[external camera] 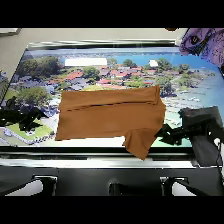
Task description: Fold the clothes and pants, and hang the long-sleeved shirts on hangers.
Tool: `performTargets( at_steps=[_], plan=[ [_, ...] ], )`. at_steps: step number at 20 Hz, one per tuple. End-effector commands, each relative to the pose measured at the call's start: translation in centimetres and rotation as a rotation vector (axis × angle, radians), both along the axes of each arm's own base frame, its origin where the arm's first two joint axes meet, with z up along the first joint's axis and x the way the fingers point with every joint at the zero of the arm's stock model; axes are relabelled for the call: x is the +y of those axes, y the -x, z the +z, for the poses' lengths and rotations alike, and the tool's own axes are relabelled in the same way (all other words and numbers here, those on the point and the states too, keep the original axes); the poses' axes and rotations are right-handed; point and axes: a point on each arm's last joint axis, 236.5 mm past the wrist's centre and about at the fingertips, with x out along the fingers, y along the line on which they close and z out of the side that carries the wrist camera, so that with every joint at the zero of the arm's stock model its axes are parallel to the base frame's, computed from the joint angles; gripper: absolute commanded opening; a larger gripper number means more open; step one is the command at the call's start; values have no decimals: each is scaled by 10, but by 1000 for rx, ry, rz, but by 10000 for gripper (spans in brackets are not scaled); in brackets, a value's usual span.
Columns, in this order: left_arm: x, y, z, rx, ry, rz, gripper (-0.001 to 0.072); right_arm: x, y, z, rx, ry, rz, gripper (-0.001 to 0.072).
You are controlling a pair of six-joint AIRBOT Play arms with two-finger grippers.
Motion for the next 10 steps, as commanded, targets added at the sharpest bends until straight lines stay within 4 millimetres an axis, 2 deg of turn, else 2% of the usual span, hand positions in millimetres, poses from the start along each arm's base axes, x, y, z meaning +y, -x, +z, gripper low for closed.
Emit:
performTargets(
  at_steps=[1,3,8,10],
  plan=[
    [-10,2,-3,-14,44,16,612,18,21,-13,46,-61,-44,422],
    [-10,2,-3,-13,45,16,612,22,24,-18,55,-71,-66,422],
    [-10,2,-4,-12,45,17,612,28,5,-25,5,-94,-172,413],
    [-8,0,-6,-18,39,24,612,43,7,-28,-8,-73,-108,308]
  ],
)
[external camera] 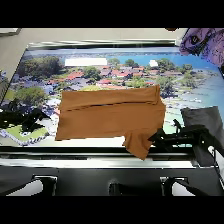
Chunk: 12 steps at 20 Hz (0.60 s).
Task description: Fold the clothes and pants, and hang the long-sleeved shirts on hangers.
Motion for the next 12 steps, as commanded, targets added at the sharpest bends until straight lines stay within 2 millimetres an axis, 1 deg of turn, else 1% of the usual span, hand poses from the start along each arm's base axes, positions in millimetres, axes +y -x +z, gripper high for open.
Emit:
performTargets(
  at_steps=[1,2,4,5,7,10,12],
  plan=[
    [1,0,-3,-3,-3,6,612,19,-2,-9,-34,36,53,149],
    [0,2,-5,1,-2,-1,612,24,-1,-10,-42,46,74,32],
    [0,12,-12,9,2,-37,612,22,-7,-5,-70,62,71,34],
    [2,19,-18,23,9,-33,612,17,-9,-1,-80,87,73,34],
    [3,36,-32,52,26,-42,612,14,-13,15,-99,104,69,34],
    [-12,59,-50,91,60,-81,612,13,-20,35,-143,115,30,34],
    [-23,65,-56,93,95,-99,612,13,-22,42,-169,120,25,35]
  ],
)
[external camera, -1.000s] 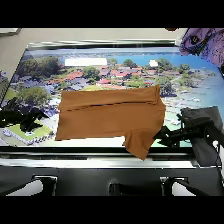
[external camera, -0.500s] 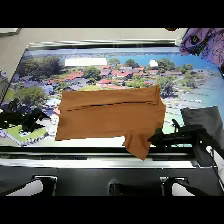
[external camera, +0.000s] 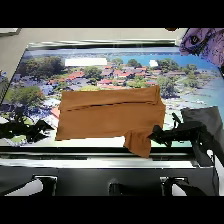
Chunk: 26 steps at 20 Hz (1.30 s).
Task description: Fold the clothes and pants, and hang the long-sleeved shirts on hangers.
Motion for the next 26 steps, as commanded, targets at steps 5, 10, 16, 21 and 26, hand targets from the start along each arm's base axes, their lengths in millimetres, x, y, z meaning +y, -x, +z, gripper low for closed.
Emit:
performTargets(
  at_steps=[5,10,16,21,26],
  plan=[
    [-22,19,-20,38,79,-36,611,0,-3,16,-31,4,-23,35],
    [-48,23,-31,78,115,-103,245,1,-4,22,-52,5,-22,34],
    [-42,19,16,17,55,-89,17,-9,13,57,-103,82,-29,33],
    [-19,43,67,-73,-149,-98,18,-6,67,103,-114,121,-44,32],
    [-24,17,84,-206,-140,-52,18,-21,42,124,-222,191,-49,32]
  ],
)
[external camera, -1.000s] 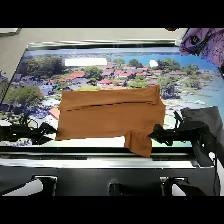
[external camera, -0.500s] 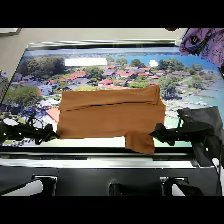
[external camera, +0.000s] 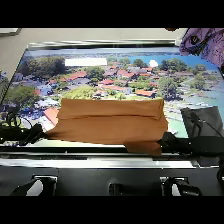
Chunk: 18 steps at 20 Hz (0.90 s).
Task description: Fold the clothes and pants, and hang the long-sleeved shirts on hangers.
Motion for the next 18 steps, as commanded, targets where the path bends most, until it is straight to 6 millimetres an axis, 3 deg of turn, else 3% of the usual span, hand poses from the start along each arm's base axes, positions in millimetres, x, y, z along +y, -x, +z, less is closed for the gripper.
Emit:
performTargets(
  at_steps=[1,6,11,14,18],
  plan=[
    [4,-23,11,-105,-12,48,17,-12,-27,9,-58,45,-11,32],
    [4,-71,2,-170,-17,20,17,-26,-112,-7,-79,47,43,32],
    [-6,-139,-18,-183,-36,-56,18,-45,-191,-25,-85,65,41,33],
    [-12,-179,-33,-173,-34,-101,17,-49,-224,-41,-87,75,48,33],
    [-21,-221,-59,-160,-54,-164,18,-37,-251,-72,-61,138,104,33]
  ],
)
